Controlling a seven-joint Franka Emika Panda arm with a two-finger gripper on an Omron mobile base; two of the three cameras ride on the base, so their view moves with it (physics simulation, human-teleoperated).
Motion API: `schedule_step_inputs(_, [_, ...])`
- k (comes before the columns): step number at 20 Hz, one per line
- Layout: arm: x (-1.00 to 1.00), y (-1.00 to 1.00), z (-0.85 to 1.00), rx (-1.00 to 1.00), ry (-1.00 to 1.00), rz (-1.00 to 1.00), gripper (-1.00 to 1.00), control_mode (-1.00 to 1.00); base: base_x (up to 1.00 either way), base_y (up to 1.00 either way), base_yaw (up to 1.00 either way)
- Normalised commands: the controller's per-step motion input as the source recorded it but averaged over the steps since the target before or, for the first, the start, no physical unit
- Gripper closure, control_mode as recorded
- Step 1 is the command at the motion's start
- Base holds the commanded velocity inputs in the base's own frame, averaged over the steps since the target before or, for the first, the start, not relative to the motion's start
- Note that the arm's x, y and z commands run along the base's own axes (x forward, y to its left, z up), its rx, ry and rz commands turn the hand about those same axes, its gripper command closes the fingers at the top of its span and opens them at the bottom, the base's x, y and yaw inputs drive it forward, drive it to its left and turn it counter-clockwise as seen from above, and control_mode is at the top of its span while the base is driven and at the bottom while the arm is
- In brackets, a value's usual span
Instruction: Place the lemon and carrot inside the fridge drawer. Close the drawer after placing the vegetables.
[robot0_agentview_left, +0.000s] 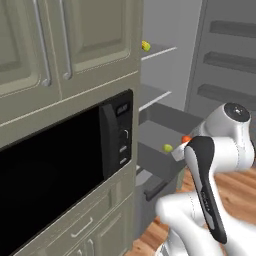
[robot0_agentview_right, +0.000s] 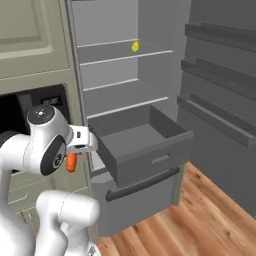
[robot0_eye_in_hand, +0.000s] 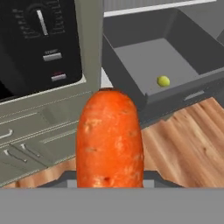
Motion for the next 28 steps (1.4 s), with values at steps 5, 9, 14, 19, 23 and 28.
schedule_step_inputs(5, [0.0, 0.0, 0.0, 0.0, 0.0, 0.0, 1.0, 1.0, 0.5, -0.22, 0.02])
schedule_step_inputs(9, [0.0, 0.0, 0.0, 0.0, 0.0, 0.0, 1.0, 1.0, 0.43, -0.27, 0.08])
schedule_step_inputs(14, [0.0, 0.0, 0.0, 0.0, 0.0, 0.0, 1.0, 1.0, 0.48, -0.09, 0.09])
schedule_step_inputs(19, [0.0, 0.0, 0.0, 0.0, 0.0, 0.0, 1.0, 1.0, 0.51, -0.02, 0.06])
schedule_step_inputs(23, [0.0, 0.0, 0.0, 0.0, 0.0, 0.0, 1.0, 1.0, 0.36, -0.14, 0.04])
schedule_step_inputs(28, [0.0, 0.0, 0.0, 0.0, 0.0, 0.0, 1.0, 1.0, 0.56, -0.35, 0.03])
